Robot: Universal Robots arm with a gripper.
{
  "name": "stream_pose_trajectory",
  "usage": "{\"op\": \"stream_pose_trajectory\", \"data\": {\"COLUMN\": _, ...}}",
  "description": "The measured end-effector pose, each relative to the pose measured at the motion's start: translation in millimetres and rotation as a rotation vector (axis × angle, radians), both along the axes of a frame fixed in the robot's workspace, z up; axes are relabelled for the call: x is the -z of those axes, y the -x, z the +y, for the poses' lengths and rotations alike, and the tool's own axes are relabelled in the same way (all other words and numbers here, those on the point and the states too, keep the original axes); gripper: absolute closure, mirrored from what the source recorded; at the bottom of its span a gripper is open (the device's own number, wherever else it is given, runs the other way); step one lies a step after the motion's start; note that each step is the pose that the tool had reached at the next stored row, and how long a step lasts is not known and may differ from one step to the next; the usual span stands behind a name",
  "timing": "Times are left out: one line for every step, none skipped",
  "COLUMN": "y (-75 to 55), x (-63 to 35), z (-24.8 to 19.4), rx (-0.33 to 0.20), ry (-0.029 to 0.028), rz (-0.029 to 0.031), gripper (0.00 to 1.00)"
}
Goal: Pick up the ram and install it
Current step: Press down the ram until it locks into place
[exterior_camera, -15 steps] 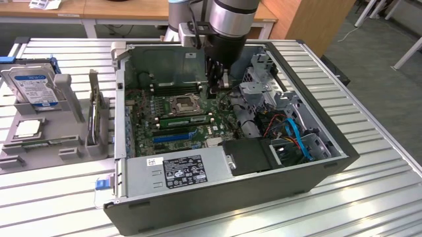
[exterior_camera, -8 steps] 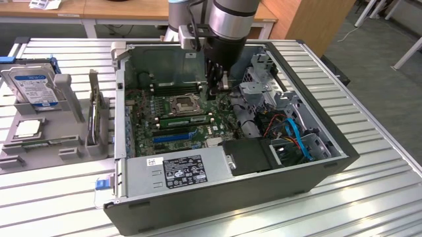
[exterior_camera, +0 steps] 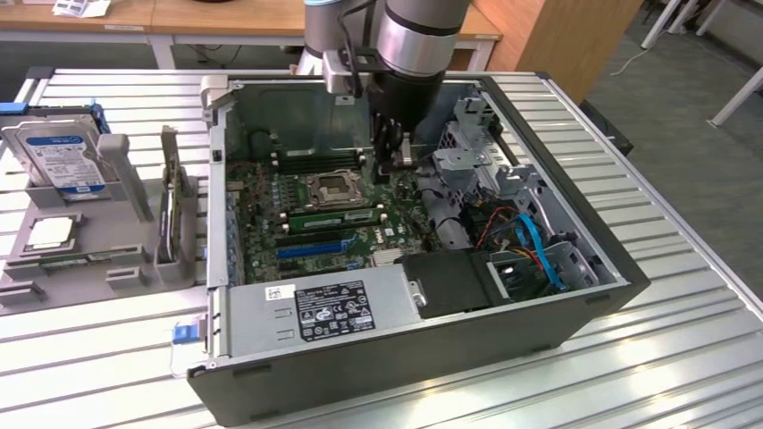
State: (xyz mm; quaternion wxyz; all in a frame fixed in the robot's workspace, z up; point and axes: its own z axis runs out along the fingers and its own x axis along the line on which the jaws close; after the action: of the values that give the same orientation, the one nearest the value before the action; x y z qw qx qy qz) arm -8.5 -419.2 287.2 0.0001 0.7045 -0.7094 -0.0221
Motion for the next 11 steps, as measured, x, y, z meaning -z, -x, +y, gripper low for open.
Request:
{"op": "stream_pose_trajectory", "data": {"y": 0.0, "x": 1.0, "z": 0.0, "rx": 0.000, "ry": 0.0000, "rz": 0.0000, "gripper": 0.90}}
{"op": "stream_pose_trajectory", "data": {"y": 0.0, "x": 2.1, "z": 0.0, "rx": 0.000, "ry": 0.0000, "rz": 0.0000, "gripper": 0.90}}
{"op": "stream_pose_trajectory", "data": {"y": 0.0, "x": 3.3, "z": 0.0, "rx": 0.000, "ry": -0.0001, "rz": 0.0000, "gripper": 0.90}}
{"op": "stream_pose_trajectory", "data": {"y": 0.0, "x": 4.3, "z": 0.0, "rx": 0.000, "ry": 0.0000, "rz": 0.0000, "gripper": 0.90}}
{"op": "stream_pose_trajectory", "data": {"y": 0.0, "x": 5.3, "z": 0.0, "rx": 0.000, "ry": 0.0000, "rz": 0.0000, "gripper": 0.90}}
{"op": "stream_pose_trajectory", "data": {"y": 0.0, "x": 6.2, "z": 0.0, "rx": 0.000, "ry": 0.0000, "rz": 0.0000, "gripper": 0.90}}
{"op": "stream_pose_trajectory", "data": {"y": 0.0, "x": 7.2, "z": 0.0, "rx": 0.000, "ry": -0.0001, "rz": 0.0000, "gripper": 0.90}}
{"op": "stream_pose_trajectory", "data": {"y": 0.0, "x": 8.2, "z": 0.0, "rx": 0.000, "ry": 0.0000, "rz": 0.0000, "gripper": 0.90}}
{"op": "stream_pose_trajectory", "data": {"y": 0.0, "x": 9.1, "z": 0.0, "rx": 0.000, "ry": 0.0000, "rz": 0.0000, "gripper": 0.90}}
{"op": "stream_pose_trajectory", "data": {"y": 0.0, "x": 10.1, "z": 0.0, "rx": 0.000, "ry": 0.0001, "rz": 0.0000, "gripper": 0.90}}
{"op": "stream_pose_trajectory", "data": {"y": 0.0, "x": 11.0, "z": 0.0, "rx": 0.000, "ry": 0.0001, "rz": 0.0000, "gripper": 0.90}}
